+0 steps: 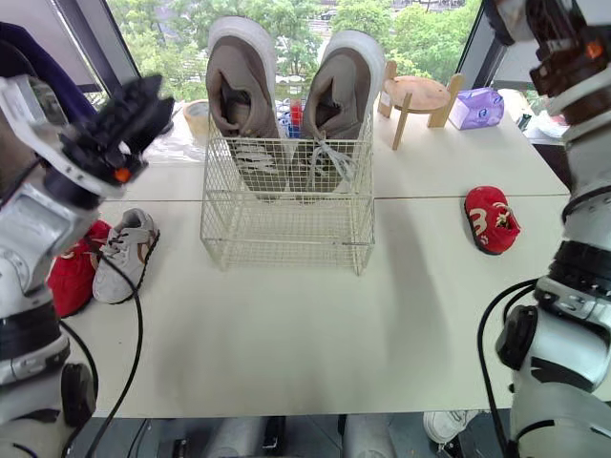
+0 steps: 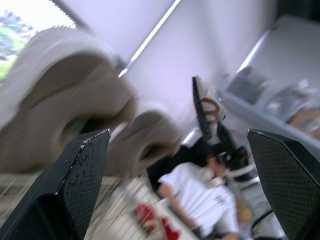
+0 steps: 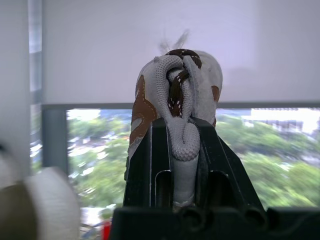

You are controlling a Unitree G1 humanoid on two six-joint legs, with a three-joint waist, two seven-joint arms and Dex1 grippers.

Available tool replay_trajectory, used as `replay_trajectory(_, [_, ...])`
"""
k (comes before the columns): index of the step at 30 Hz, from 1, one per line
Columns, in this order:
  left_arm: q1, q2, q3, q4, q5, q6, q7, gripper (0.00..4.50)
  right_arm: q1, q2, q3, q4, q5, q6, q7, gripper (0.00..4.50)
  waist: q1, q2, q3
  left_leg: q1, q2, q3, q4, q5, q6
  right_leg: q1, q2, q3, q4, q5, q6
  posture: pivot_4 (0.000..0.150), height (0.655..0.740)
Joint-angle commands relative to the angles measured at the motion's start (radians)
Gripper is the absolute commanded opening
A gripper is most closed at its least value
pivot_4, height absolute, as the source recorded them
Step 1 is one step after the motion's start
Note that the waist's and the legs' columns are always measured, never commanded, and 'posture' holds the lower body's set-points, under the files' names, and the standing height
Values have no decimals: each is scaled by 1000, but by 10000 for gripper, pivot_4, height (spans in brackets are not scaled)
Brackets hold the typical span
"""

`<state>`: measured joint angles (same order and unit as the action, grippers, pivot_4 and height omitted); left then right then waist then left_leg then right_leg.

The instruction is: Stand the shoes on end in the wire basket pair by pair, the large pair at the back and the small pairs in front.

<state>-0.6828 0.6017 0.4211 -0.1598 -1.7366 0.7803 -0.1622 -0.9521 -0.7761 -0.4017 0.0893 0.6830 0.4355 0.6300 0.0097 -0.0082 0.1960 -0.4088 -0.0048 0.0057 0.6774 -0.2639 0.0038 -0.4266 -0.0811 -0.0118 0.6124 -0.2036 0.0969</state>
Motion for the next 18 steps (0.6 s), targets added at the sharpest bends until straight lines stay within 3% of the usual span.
replay_trajectory(1, [-79, 22, 15, 52, -92, 24, -11, 45000, -89, -50, 70, -68, 26, 17, 139, 144, -4, 0, 0, 0, 0, 1, 0, 0, 0, 0, 0, 1, 0, 0, 0, 1500, 7400])
replay_trajectory(8, [-217, 67, -70, 159, -110, 164, -71, 45000, -243, -84, 260, -132, 5, 6, 448, 144, -5, -1, 0, 0, 0, 1, -1, 0, 0, -2, 1, 1, 0, 2, 4, 1500, 7400])
replay_trajectory(18, [-293, 75, -74, 212, -109, 207, -86, 45000, -257, -31, 311, -145, -26, -46, 570, 144, 0, -1, 1, 0, 0, 1, -1, 0, 0, -2, 0, 1, 0, 2, 4, 1500, 7400])
